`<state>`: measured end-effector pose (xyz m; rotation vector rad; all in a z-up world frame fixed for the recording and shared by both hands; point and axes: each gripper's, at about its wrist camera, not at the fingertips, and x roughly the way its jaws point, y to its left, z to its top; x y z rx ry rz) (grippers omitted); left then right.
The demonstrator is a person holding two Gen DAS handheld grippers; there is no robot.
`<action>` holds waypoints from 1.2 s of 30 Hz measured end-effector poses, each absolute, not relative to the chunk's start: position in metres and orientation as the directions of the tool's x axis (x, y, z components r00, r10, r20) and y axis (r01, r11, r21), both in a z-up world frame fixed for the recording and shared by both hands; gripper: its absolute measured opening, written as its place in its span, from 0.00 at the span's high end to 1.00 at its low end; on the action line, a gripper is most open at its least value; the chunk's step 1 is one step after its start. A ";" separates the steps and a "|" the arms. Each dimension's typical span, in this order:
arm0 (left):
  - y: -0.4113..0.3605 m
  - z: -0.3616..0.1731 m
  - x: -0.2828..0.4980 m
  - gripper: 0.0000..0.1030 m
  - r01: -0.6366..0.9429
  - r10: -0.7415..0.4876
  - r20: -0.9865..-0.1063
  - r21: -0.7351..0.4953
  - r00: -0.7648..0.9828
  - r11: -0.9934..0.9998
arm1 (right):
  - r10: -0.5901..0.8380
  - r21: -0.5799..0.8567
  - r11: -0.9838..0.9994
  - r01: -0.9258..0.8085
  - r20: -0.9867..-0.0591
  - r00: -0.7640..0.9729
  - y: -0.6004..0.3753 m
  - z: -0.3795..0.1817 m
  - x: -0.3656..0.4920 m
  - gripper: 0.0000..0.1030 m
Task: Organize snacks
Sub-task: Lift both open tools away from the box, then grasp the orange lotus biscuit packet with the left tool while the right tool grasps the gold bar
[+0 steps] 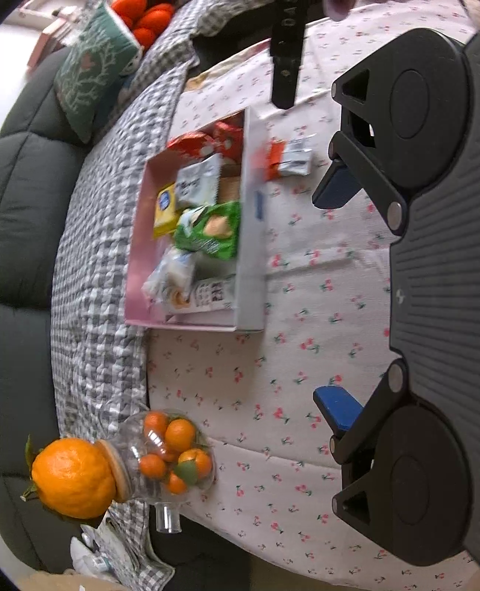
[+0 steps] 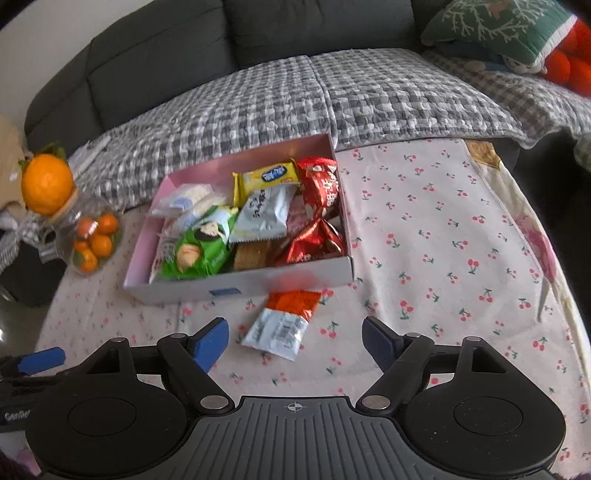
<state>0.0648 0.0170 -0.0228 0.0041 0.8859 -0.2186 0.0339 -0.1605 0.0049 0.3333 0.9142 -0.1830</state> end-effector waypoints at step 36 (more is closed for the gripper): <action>0.021 -0.094 0.007 0.00 0.382 -0.195 -0.840 0.017 0.507 0.924 | -0.017 -0.009 1.000 0.018 -0.873 0.487 -0.122 -0.065 -0.037 0.00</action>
